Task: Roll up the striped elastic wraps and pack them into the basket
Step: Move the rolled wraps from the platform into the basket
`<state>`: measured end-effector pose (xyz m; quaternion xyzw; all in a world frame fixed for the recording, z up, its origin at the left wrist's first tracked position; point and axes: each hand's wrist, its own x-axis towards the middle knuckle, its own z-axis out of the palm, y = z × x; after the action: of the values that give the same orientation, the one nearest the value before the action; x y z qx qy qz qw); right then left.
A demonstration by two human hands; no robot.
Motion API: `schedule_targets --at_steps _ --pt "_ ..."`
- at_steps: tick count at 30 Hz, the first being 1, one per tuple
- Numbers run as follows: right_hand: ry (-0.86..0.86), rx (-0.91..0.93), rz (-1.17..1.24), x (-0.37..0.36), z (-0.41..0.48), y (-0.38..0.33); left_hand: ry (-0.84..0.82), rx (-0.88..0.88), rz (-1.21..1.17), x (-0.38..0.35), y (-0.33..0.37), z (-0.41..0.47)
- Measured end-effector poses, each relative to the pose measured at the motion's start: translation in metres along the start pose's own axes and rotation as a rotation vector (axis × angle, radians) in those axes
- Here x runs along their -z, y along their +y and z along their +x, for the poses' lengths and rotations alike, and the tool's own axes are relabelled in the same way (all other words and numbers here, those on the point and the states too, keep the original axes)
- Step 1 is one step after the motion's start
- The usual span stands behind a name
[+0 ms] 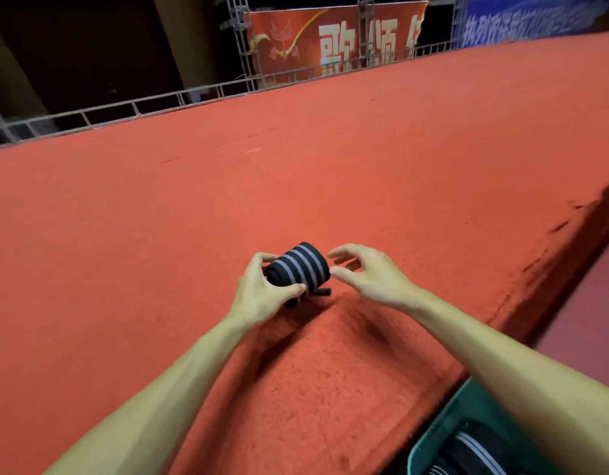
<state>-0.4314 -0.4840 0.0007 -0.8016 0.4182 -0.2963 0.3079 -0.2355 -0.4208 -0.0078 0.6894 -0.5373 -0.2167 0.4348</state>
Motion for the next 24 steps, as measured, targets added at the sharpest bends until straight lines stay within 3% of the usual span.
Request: schedule_targets --at_steps 7,11,14,16,24 --pt "-0.265 0.004 0.291 0.049 -0.076 -0.042 -0.235 -0.017 -0.298 0.004 0.057 -0.086" --pt "-0.297 -0.108 0.53 0.072 -0.132 -0.031 -0.349 0.041 -0.452 -0.012 0.073 -0.136" --pt "-0.274 -0.189 0.534 0.087 -0.174 -0.011 -0.487 0.185 -0.544 -0.048 0.079 -0.176" --pt "-0.239 -0.238 0.501 0.101 -0.199 0.006 -0.492 0.104 -0.527 -0.07 0.08 -0.185" --pt "-0.236 -0.375 0.606 0.125 -0.266 0.077 -0.7 0.253 -0.467 -0.143 0.086 -0.22"
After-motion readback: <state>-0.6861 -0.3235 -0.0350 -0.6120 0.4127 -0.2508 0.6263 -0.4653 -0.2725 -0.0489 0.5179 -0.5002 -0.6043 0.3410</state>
